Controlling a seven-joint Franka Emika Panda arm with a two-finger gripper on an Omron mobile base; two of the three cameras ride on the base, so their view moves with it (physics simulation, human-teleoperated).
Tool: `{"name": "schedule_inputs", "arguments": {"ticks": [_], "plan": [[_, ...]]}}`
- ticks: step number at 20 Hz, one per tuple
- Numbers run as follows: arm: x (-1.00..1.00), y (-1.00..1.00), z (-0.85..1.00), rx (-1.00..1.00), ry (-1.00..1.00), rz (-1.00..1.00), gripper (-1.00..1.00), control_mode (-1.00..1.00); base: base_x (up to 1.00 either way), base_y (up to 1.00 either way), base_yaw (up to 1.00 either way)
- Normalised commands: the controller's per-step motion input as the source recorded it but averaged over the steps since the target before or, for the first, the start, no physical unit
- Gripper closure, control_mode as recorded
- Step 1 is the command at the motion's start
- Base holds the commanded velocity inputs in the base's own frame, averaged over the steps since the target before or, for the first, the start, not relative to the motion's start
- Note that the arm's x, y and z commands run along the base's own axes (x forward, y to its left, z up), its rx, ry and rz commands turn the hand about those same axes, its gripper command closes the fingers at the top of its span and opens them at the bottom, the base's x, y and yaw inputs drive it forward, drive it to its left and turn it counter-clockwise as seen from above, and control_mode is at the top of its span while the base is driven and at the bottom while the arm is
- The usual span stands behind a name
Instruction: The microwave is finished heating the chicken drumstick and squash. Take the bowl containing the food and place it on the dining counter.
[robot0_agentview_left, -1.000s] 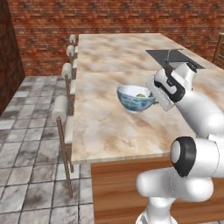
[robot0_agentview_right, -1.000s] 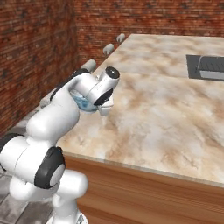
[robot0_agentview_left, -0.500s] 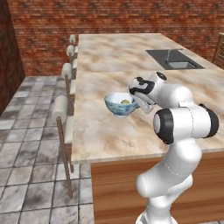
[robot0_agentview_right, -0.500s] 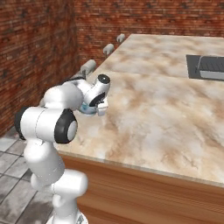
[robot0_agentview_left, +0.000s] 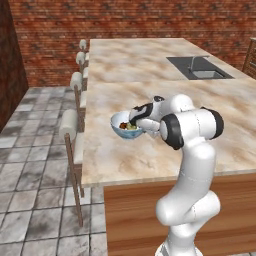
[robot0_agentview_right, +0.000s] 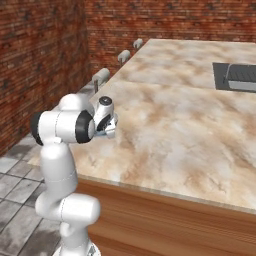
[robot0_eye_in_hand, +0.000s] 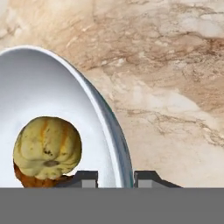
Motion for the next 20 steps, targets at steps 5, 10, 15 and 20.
{"name": "schedule_inputs", "arguments": {"ticks": [5, 10, 15, 20], "plan": [[0.16, 0.03, -0.42, -0.01, -0.01, 0.00, -1.00, -1.00, 0.00, 0.00, 0.00], [-0.32, 0.00, 0.12, 0.00, -0.02, -0.01, -1.00, -1.00, 0.00, 0.00, 0.00], [-1.00, 0.00, 0.63, 0.00, -0.19, -0.02, -1.00, -1.00, 0.00, 0.00, 0.00], [-1.00, 0.05, 0.99, 0.00, -0.23, -0.04, -1.00, -1.00, 0.00, 0.00, 0.00]]}}
